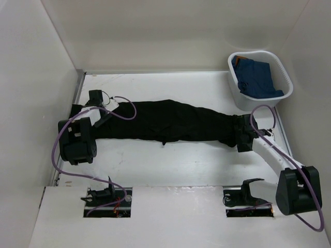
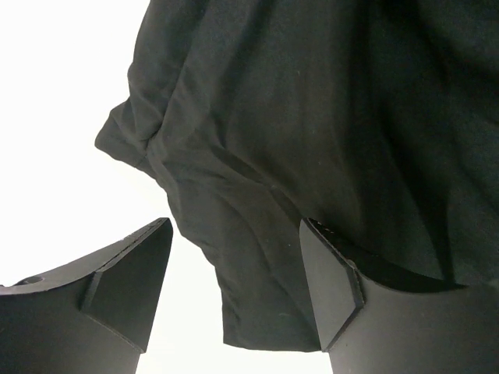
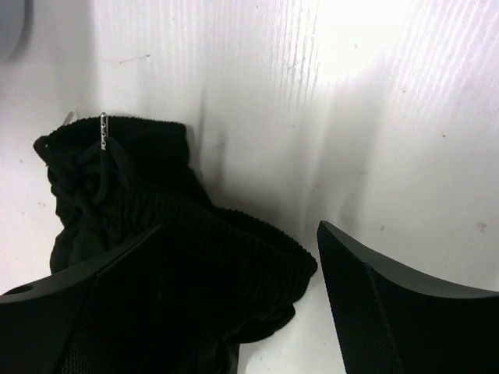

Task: Fold and stack the trousers
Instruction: Fold the trousers

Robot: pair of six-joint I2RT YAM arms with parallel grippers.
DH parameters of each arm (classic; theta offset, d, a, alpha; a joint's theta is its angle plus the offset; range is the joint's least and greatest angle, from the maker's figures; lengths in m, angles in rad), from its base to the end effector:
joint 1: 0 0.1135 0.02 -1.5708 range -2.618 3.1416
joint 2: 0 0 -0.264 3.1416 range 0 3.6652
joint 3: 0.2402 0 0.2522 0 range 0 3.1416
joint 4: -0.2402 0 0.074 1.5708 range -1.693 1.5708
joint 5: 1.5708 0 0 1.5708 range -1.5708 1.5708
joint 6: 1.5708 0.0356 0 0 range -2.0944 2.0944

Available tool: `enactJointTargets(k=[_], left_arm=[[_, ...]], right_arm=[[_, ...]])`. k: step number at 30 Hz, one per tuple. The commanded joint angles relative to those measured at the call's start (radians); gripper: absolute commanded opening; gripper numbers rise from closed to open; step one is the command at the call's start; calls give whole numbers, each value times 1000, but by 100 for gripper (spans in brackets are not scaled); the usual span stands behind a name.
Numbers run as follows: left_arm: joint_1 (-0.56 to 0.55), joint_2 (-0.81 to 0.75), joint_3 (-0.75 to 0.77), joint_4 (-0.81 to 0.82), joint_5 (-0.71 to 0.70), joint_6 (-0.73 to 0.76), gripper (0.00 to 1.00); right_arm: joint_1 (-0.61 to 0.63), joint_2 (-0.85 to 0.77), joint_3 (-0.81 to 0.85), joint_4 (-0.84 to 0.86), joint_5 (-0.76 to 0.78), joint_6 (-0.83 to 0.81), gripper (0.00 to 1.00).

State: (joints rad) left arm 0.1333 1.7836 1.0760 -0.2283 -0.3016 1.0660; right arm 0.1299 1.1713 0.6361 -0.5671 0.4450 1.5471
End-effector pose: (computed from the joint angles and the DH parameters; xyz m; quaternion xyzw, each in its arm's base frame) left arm 0.3603 0.0590 0.1710 0.3804 0.8600 0.2920 0.1742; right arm 0.2068 0.0116 0.1887 0.6563 0.6870 0.0248 0.3110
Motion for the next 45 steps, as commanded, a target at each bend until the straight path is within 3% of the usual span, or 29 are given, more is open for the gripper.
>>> enactJointTargets(k=[1, 11, 20, 24, 30, 33, 35, 38, 39, 45], left_arm=[[1, -61, -21, 3, 12, -15, 66], [10, -58, -45, 3, 10, -21, 66], [9, -56, -45, -2, 10, -20, 66], [9, -59, -53, -2, 10, -20, 66], [13, -61, -59, -2, 10, -18, 66], [19, -66, -60, -2, 10, -20, 66], [28, -70, -62, -2, 10, -21, 66], [38, -76, -70, -2, 10, -17, 66], [41, -76, -71, -2, 10, -17, 66], [41, -72, -74, -2, 10, -20, 66]], right_arm=[[-26, -1, 56, 84, -26, -54, 82], [-2, -186, 1, -51, -157, -24, 86], [-2, -243, -27, -126, -227, -31, 90], [-54, -231, -55, -50, -230, -35, 90], [-75, -70, -7, 102, -262, -53, 85], [-83, -7, 1, 118, -264, -64, 74], [-101, 5, -7, 130, -256, -77, 58], [-109, -4, 13, 142, -217, -133, 11], [-106, -9, 36, 138, -195, -166, 3], [-49, -21, 198, 130, -112, -405, 0]])
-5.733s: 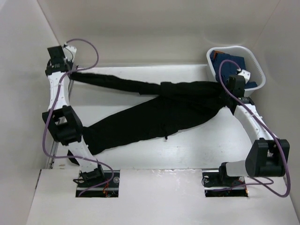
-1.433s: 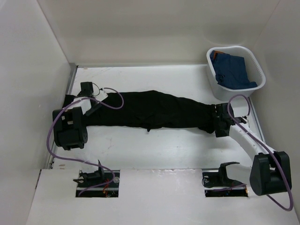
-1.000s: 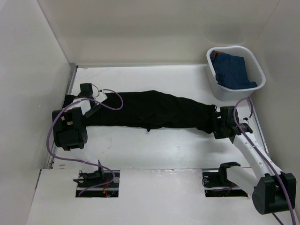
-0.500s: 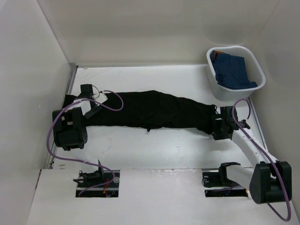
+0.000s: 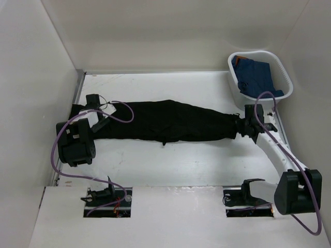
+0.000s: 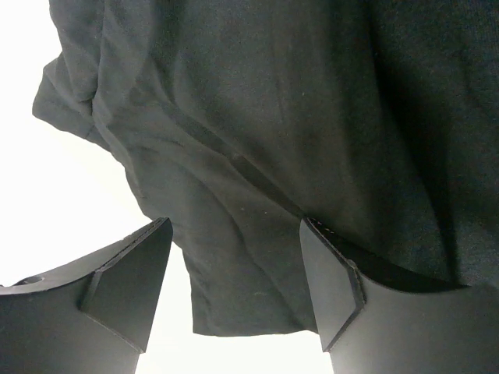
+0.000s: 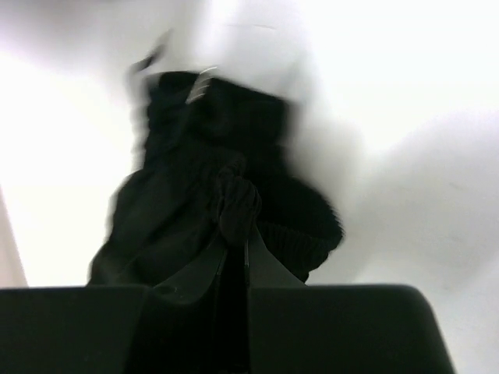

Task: Fold and stack the trousers
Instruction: Fold the trousers

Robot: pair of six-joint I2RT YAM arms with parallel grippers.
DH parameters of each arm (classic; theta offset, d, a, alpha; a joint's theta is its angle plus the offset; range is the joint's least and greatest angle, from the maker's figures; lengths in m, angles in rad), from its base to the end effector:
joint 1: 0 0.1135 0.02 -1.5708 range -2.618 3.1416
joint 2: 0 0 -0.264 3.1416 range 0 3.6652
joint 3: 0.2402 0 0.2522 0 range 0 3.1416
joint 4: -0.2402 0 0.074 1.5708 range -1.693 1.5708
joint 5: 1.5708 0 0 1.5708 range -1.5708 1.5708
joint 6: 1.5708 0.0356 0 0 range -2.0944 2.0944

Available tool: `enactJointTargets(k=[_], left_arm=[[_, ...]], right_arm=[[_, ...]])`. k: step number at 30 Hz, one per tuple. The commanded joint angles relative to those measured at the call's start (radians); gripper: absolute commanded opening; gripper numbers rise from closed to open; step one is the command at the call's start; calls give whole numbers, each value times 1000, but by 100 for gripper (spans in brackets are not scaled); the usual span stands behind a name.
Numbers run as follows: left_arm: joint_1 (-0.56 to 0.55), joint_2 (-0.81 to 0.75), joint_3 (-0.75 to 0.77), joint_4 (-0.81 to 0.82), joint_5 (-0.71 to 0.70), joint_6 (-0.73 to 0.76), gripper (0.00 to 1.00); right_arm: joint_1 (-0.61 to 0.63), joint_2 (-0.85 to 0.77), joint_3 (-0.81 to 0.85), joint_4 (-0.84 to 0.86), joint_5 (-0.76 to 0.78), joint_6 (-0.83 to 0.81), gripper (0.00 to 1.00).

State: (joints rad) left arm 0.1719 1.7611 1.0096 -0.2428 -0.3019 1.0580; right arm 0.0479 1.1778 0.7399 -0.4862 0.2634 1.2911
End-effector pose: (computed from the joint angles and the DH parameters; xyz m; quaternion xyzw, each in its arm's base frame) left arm 0.3418 0.0701 0.1588 0.3677 0.8746 0.2799 0.1464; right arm 0.2317 0.0018 0.2213 0.5813 0.7398 0.0978 0.3243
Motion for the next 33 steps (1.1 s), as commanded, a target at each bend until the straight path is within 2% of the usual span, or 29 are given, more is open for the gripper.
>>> enactJointTargets(k=[1, 5, 9, 13, 14, 16, 18, 20, 22, 23, 24, 27, 30, 32, 33], left_arm=[[2, -46, -8, 13, 10, -13, 66], [1, -40, -3, 13, 10, -15, 66], [-4, -40, 3, 13, 10, -12, 66], [-10, -37, 11, 13, 10, -13, 66], [-13, -38, 11, 13, 9, -15, 66], [-16, -43, 9, 13, 9, -18, 66], [-18, -45, 3, 13, 7, -23, 66], [-19, -46, -2, 13, 7, -24, 66], [-19, -46, -6, 13, 7, -26, 66], [-19, -46, -6, 13, 7, -26, 66], [-19, -46, -8, 13, 7, -27, 66], [-19, -46, -11, 13, 7, -36, 66], [-19, -46, -17, 13, 7, -41, 66], [-19, -51, -23, 13, 7, -43, 66], [-19, -55, -25, 13, 9, -43, 66]], right_arm=[[40, -27, 105, 73, 68, -186, 0], [98, -21, 114, 236, 66, -366, 0], [175, 43, 174, 357, 144, -597, 0], [240, 51, 116, 659, 152, -898, 0], [249, 39, 87, 701, 161, -915, 0], [254, 29, 53, 677, 194, -888, 0], [234, 46, 58, 512, 232, -776, 0], [191, 80, 94, 312, 228, -649, 9], [159, 92, 110, 177, 186, -525, 29], [146, 91, 107, 141, 160, -474, 31], [137, 86, 98, 130, 137, -440, 35], [103, 59, 32, 139, 57, -323, 61], [66, 80, -20, 165, 8, -256, 75], [50, 112, -36, 175, -24, -225, 89], [46, 130, -39, 178, -38, -207, 91]])
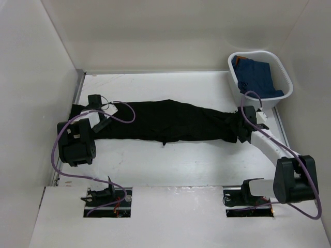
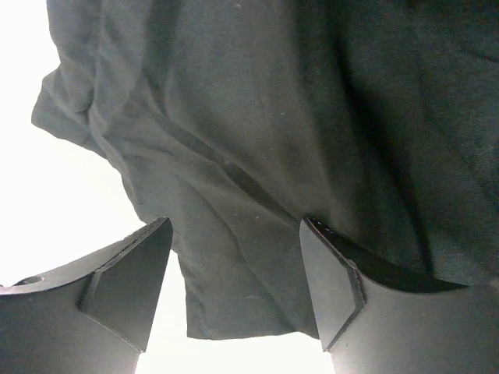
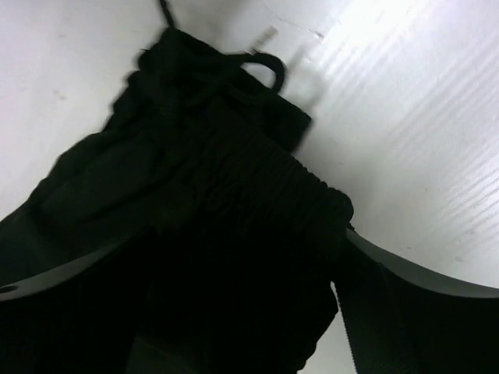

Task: Fold and stack the trousers
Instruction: Fold the trousers

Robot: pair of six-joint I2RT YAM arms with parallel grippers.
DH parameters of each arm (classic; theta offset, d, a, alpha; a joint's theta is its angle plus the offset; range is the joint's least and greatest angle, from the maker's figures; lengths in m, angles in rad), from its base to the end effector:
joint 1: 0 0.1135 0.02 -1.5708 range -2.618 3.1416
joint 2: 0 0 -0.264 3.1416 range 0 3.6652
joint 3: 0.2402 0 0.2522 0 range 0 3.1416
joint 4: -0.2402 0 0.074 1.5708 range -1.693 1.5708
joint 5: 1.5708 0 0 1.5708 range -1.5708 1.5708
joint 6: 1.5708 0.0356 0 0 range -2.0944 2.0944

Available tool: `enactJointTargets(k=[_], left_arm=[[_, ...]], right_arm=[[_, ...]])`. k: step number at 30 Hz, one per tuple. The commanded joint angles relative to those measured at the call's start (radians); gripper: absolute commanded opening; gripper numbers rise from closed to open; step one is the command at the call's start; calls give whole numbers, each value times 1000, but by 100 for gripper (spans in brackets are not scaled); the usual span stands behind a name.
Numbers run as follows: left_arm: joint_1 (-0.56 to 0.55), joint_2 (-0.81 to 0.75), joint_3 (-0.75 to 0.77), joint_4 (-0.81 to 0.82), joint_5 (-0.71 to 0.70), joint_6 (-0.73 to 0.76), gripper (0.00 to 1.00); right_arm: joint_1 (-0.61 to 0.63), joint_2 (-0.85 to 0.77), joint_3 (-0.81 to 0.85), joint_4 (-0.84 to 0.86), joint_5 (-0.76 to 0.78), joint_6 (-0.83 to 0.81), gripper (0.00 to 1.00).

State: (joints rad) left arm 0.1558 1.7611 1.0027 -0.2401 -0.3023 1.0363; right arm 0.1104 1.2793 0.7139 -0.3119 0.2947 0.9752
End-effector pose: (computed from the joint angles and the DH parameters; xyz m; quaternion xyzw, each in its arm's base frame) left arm 0.3417 0.0644 0.1570 0.3657 0.8761 0.2762 0.1498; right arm 0.2518 0.0175 0.2027 0.4351 0.8238 0.0554 0.3592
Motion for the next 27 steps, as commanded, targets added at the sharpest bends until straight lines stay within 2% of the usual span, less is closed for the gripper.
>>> enactJointTargets(k=[1, 2, 6, 12, 13, 19, 21, 23, 25, 27], left_arm=[[-3, -61, -22, 10, 11, -21, 66], [-2, -64, -26, 10, 11, -21, 66], [9, -78, -32, 10, 12, -16, 66], [34, -97, -23, 10, 12, -13, 66], [38, -100, -19, 10, 14, -18, 66], [78, -121, -24, 21, 28, -36, 66], [96, -123, -26, 24, 34, -39, 66], [112, -126, -23, 27, 34, -45, 66], [123, -138, -19, 30, 34, -56, 66], [133, -166, -18, 33, 41, -70, 67]], right_arm=[[-18, 47, -11, 5, -81, 121, 95], [-19, 64, -7, 7, -89, 126, 100], [-22, 158, 87, -35, -86, 105, 100], [-21, 322, 280, -185, -92, 31, 100], [-21, 339, 294, -188, -95, 33, 97], [-25, 437, 360, -201, -138, 69, 69], [-27, 457, 378, -207, -132, 57, 55], [-36, 479, 383, -210, -135, 43, 24], [-36, 471, 375, -204, -120, 36, 2], [-31, 460, 372, -211, -89, 20, 0]])
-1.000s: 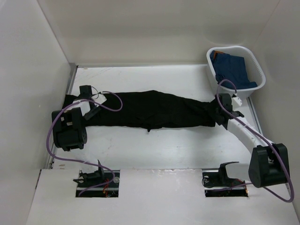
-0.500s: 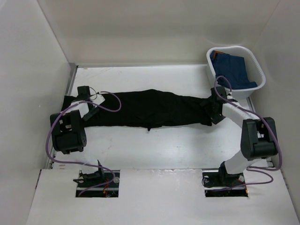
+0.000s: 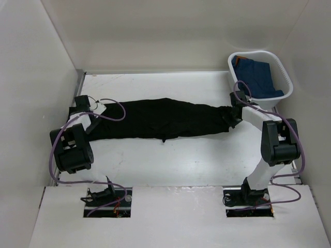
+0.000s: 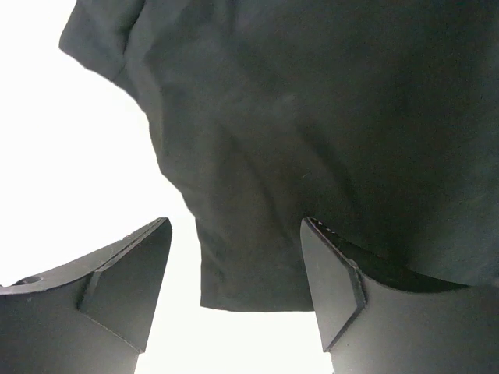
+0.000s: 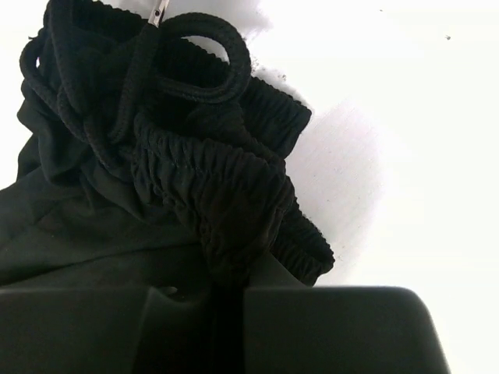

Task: Fold and stack the trousers
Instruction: Fold the trousers

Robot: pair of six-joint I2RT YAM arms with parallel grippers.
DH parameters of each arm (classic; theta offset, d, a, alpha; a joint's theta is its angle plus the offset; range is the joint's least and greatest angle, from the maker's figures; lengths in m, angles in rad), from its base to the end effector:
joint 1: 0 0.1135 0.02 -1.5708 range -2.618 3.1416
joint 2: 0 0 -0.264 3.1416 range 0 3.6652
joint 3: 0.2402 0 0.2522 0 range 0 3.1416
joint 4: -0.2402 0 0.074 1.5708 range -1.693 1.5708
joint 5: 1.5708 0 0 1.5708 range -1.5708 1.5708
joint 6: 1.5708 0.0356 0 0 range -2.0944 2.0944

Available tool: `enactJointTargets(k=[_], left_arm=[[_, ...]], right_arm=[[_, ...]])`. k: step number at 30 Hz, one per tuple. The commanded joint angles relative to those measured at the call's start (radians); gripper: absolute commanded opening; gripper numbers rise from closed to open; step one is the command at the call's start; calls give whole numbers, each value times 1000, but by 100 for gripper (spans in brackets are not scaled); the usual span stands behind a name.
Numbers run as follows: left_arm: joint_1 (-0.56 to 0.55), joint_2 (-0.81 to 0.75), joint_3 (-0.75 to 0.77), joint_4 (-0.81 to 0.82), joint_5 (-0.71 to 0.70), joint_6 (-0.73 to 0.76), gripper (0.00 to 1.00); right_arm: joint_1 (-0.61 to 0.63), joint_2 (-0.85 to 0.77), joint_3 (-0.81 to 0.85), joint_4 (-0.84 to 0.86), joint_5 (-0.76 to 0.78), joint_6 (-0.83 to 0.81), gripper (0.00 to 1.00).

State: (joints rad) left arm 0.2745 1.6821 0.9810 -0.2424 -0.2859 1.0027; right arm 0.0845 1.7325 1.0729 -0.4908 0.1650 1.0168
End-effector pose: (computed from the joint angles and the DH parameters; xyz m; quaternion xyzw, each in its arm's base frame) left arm 0.3233 0.1015 0.1761 0.2942 0.8954 0.2908 0.1644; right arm 0.3367 0.0226 0.1717 0.4534 0.8629 0.0401 0.2194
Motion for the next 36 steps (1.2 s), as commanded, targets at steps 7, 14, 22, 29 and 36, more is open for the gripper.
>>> enactJointTargets(k=[7, 14, 22, 29, 36], left_arm=[[117, -211, 68, -67, 163, -117, 71], [135, -193, 105, -175, 246, -176, 70], [-95, -73, 148, -209, 228, -242, 70], [-248, 100, 248, -281, 235, -341, 66], [-260, 165, 277, -314, 278, -414, 52]], right_arm=[[17, -201, -37, -43, 240, -148, 0], [11, -516, -31, -57, 363, -420, 0], [27, -639, 149, -69, 409, -791, 0], [337, -457, 317, -77, 522, -891, 0], [635, -159, 501, -63, 694, -868, 0]])
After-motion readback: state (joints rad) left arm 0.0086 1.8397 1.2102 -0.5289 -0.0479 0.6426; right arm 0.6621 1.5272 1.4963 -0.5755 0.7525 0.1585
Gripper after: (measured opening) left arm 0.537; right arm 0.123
